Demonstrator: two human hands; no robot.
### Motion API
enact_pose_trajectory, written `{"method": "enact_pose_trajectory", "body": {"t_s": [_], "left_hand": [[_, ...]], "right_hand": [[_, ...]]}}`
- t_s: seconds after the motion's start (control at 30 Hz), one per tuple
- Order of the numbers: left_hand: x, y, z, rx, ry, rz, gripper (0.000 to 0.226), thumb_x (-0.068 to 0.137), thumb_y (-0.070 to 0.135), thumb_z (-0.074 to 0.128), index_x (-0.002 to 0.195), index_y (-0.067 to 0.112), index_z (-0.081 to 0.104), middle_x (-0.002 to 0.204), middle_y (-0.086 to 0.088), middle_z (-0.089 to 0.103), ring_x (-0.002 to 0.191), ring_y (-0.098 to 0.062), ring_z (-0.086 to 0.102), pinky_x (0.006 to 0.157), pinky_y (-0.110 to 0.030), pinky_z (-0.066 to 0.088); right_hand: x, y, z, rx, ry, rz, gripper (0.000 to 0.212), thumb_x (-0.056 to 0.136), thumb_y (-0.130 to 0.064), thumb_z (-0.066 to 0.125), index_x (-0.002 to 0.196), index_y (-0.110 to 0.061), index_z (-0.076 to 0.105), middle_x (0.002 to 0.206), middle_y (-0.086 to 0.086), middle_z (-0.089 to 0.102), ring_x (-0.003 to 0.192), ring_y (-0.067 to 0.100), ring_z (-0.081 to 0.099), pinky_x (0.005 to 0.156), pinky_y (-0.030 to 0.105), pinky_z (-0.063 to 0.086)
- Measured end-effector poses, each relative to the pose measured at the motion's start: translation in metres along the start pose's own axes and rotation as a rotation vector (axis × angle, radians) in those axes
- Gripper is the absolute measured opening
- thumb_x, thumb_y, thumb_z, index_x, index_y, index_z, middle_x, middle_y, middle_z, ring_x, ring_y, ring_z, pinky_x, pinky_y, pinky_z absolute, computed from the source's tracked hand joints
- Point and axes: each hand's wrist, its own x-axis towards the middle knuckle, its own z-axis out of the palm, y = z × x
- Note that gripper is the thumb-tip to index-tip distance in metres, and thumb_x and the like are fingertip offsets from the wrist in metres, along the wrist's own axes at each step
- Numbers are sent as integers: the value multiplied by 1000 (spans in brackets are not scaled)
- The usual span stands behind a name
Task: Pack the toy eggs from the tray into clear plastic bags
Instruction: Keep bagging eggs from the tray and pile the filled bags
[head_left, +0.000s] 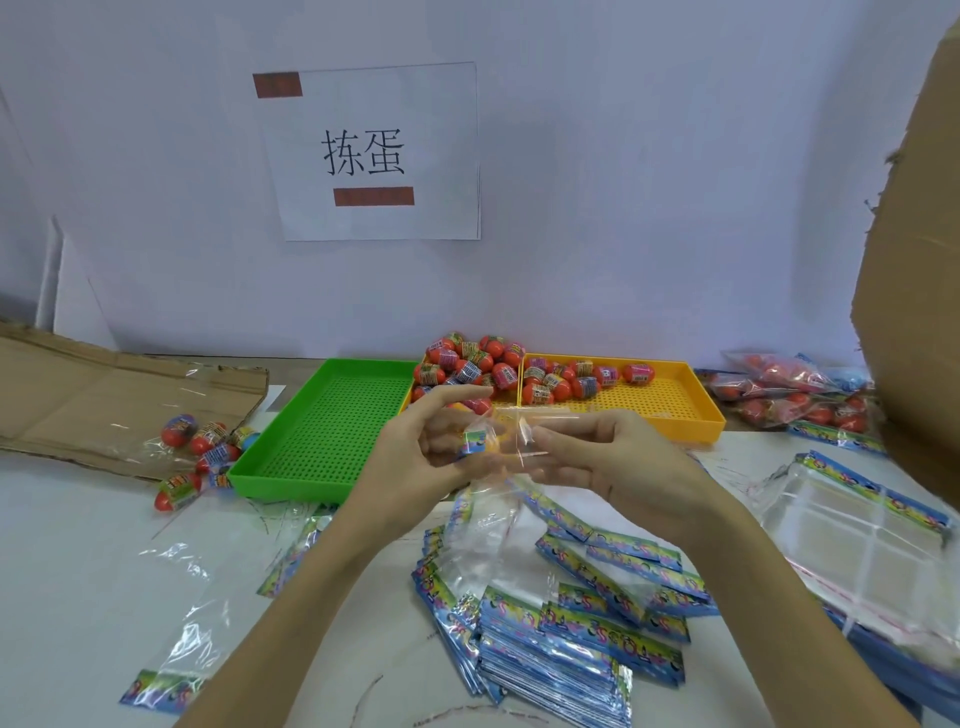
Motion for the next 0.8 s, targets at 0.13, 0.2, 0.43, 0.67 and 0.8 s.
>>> {"method": "enact_pose_trajectory", "body": {"t_s": [0.13,0.2,0.43,0.67,0.8], "left_hand": [[0,-3,-2,16,6,-19,59,77,23,90,131,30,68,105,-12,76,64,-28,59,61,-28,54],[-1,-5,-2,2,-18,-11,58,80,17,89,133,25,66,105,-6,80,70,-22,71,63,-28,58],[-2,0,0,-32,-20,-64,59,77,23,90,132,26,69,121,2,78,93,-31,69,80,-60,63],[1,3,-23,299,149,104,67,77,37,91,137,30,62,126,9,73,91,-14,75,72,-25,58],[-2,4,-15,702,-103,357,97,72,65,86,154,31,47,153,16,50,144,-6,42,119,-29,32]], "right_hand": [[0,2,-2,74,28,31,27,92,-21,74,112,-2,79,119,19,75,114,31,72,90,28,59],[0,2,-1,129,-2,56,28,92,-19,74,112,-1,78,121,21,73,116,33,71,91,30,59],[0,1,-3,188,-82,175,33,97,-16,71,122,7,69,127,25,70,119,40,68,97,40,59],[2,3,3,-356,205,-35,21,96,-36,71,100,-19,81,106,-1,79,108,16,71,108,51,49],[4,5,21,-510,138,-200,25,102,-35,65,95,-18,81,95,-4,79,96,16,73,94,44,56]]}}
